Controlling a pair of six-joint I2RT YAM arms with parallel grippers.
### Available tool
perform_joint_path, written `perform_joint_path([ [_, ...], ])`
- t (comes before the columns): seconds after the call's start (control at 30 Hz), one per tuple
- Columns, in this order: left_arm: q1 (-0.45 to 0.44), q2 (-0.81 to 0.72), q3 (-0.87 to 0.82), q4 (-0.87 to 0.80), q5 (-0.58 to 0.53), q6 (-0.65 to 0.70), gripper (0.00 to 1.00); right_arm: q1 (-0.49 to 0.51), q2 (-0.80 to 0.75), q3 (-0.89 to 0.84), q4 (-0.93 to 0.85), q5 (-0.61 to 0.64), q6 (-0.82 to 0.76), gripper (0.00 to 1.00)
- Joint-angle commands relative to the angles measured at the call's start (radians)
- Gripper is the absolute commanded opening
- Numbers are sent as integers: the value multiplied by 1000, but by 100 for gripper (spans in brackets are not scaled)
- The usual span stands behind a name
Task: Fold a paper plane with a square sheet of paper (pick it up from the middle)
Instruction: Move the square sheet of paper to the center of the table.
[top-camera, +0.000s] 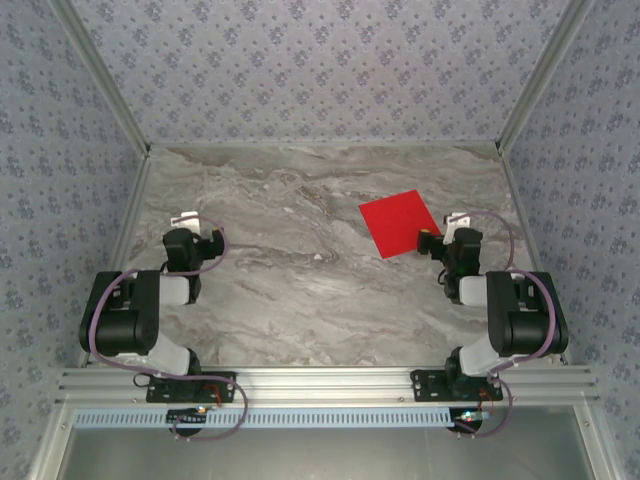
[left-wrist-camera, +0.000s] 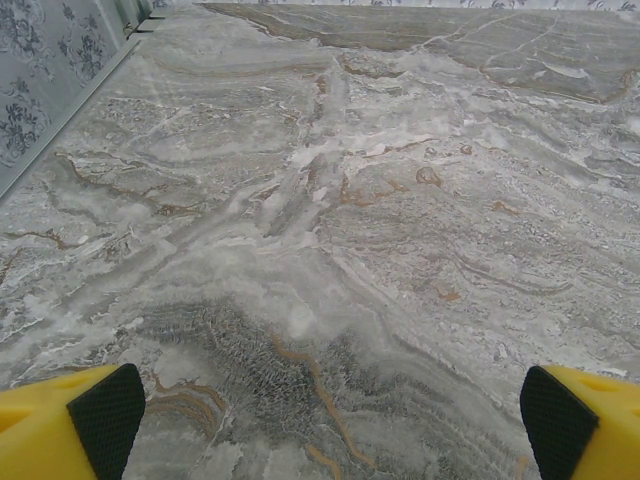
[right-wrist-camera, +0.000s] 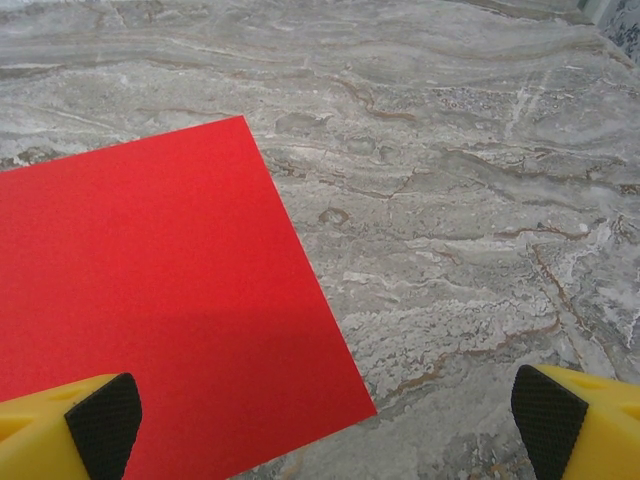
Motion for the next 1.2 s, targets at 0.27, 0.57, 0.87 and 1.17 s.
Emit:
perform_joint_path([
  [0.27, 5, -379, 206, -669, -116, -241, 99, 162, -256, 345, -783, 147, 265, 100],
  [0.57, 5, -476, 459, -1205, 65, -419, 99, 320, -57, 593, -1063, -13, 517, 100],
  [0.87, 5, -523, 436, -1248, 221, -446, 99, 356, 260, 746, -1080, -130, 638, 90],
  [1.17, 4, -525, 424, -1246, 245, -440, 99, 396, 402, 866, -1149, -112, 666, 87],
])
